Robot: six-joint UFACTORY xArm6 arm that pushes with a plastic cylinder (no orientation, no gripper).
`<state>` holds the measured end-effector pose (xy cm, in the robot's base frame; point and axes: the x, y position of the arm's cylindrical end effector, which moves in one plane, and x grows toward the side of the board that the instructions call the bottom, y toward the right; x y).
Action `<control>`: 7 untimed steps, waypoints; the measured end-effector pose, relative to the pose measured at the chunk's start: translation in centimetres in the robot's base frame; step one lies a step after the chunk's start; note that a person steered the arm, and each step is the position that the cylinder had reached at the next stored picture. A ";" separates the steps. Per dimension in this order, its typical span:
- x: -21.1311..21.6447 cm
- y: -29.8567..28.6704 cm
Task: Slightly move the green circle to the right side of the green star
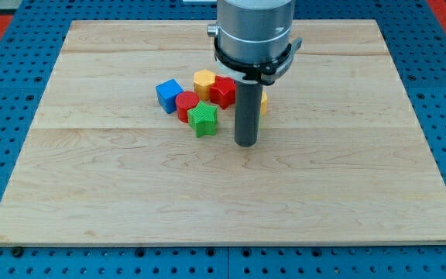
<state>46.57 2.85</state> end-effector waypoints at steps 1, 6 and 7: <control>0.5 1.4; -2.4 2.0; -1.1 2.9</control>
<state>45.47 5.73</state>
